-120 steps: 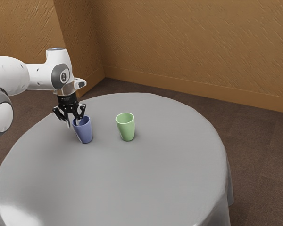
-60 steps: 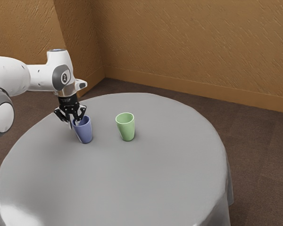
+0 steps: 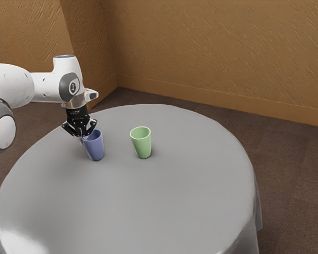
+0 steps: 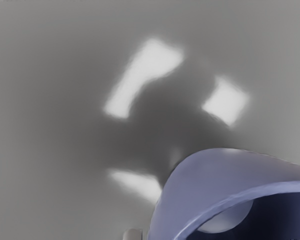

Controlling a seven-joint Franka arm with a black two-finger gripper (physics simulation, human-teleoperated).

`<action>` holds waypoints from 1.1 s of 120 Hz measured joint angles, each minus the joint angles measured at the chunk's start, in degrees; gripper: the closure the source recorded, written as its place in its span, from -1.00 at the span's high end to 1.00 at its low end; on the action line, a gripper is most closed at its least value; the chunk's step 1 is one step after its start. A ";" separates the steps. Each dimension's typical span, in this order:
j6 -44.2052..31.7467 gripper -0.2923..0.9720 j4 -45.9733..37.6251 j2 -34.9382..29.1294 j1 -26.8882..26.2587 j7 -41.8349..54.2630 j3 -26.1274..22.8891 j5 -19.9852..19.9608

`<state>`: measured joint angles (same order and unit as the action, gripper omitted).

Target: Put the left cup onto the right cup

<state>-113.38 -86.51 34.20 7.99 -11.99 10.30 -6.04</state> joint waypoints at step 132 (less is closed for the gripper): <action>4.57 -0.70 -0.82 -11.04 -3.90 -0.13 -0.20 2.32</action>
<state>-108.81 -87.32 23.16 4.09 -12.12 10.10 -3.72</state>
